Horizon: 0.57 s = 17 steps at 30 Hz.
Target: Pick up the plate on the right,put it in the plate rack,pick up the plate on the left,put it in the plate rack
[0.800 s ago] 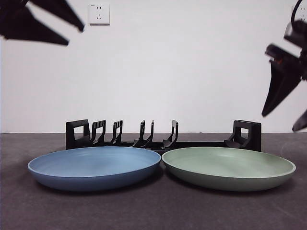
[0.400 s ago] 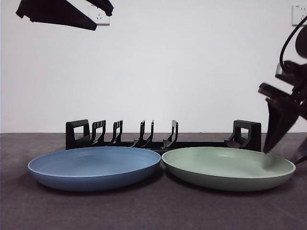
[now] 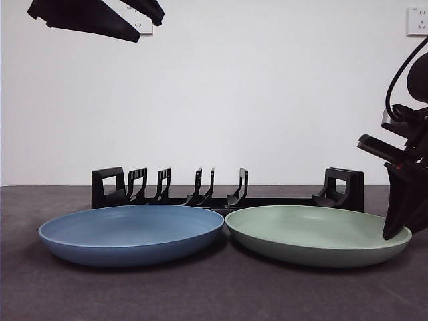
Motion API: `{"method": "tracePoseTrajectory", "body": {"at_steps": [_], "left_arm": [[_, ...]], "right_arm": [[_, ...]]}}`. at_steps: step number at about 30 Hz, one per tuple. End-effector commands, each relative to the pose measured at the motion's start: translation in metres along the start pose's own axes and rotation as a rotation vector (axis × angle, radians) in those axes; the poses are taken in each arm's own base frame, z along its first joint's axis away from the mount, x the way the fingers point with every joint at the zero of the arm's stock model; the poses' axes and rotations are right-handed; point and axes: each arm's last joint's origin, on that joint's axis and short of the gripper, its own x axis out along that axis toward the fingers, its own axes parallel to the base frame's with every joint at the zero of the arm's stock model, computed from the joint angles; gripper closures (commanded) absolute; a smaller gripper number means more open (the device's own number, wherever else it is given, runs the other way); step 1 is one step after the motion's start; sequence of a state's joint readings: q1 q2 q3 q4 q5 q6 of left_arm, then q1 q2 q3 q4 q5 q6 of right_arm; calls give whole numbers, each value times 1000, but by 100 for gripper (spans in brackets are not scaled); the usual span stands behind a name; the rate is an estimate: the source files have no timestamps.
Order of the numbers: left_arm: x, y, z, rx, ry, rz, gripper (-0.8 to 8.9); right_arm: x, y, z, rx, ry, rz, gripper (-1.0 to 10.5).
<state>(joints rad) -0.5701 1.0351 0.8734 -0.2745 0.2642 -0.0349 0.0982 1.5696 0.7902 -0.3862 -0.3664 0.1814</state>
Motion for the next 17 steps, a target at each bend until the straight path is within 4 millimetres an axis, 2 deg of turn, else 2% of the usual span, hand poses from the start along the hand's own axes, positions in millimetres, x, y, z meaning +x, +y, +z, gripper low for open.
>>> {"method": "tracePoseTrajectory", "body": {"at_steps": [1, 6, 9, 17], "left_arm": [[1, -1, -1, 46, 14, -4, 557], [2, -6, -5, 134, 51, -26, 557], [3, -13, -7, 219, 66, -59, 558], [9, -47, -11, 518, 54, -198, 561]], "right_arm": [[0, 0, 0, 26, 4, -7, 964], [-12, 4, -3, 42, 5, -7, 964], [-28, 10, -5, 35, -24, 4, 964], [-72, 27, -9, 39, -84, 23, 964]]}}
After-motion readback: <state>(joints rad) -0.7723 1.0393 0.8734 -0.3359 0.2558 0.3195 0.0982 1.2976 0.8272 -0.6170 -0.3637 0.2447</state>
